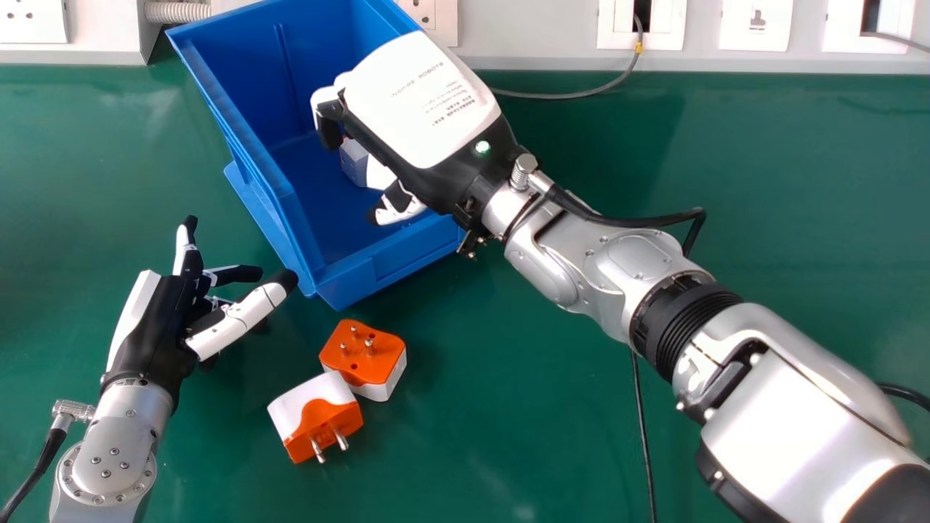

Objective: Pick all objects and put in blue box

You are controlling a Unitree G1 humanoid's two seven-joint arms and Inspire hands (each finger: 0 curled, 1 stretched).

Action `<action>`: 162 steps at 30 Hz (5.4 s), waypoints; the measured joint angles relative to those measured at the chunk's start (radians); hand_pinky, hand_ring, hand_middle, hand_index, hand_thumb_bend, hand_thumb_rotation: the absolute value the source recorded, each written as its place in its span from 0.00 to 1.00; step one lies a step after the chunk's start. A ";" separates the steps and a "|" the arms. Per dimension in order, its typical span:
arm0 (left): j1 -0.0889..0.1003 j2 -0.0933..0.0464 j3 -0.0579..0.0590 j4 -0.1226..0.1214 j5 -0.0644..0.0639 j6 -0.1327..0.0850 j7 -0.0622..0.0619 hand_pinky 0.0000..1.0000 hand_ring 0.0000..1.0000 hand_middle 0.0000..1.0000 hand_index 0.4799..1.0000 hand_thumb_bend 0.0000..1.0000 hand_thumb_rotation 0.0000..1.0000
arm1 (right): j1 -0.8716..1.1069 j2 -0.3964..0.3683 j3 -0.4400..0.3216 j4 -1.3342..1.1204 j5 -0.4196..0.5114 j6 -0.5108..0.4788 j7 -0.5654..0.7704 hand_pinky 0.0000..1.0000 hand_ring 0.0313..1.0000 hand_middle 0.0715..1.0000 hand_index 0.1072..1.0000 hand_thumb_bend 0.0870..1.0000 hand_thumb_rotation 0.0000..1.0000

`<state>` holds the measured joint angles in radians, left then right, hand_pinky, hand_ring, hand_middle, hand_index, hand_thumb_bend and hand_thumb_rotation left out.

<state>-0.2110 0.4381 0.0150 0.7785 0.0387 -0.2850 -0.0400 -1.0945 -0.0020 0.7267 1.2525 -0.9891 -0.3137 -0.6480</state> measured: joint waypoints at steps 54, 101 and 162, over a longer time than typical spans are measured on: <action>0.093 0.007 0.000 -0.128 0.000 0.034 0.001 0.55 0.65 0.78 0.71 0.77 0.54 | 0.953 -0.148 -0.163 -0.914 0.275 -0.086 0.280 0.60 0.71 0.77 0.80 0.78 0.17; 0.103 0.003 0.000 -0.161 0.000 0.068 0.001 0.56 0.66 0.78 0.71 0.76 0.53 | 1.024 -0.203 -0.068 -1.110 0.198 0.020 0.685 0.59 0.70 0.77 0.71 0.81 0.19; 0.110 -0.006 -0.002 -0.196 0.021 0.102 0.021 0.55 0.62 0.70 0.59 0.71 0.44 | 0.640 -0.130 0.035 -0.662 0.071 -0.214 0.459 0.66 0.75 0.76 0.68 0.80 0.17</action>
<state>-0.1015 0.4325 0.0128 0.5823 0.0599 -0.1834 -0.0192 -0.4548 -0.1318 0.7613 0.5903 -0.9177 -0.5282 -0.1891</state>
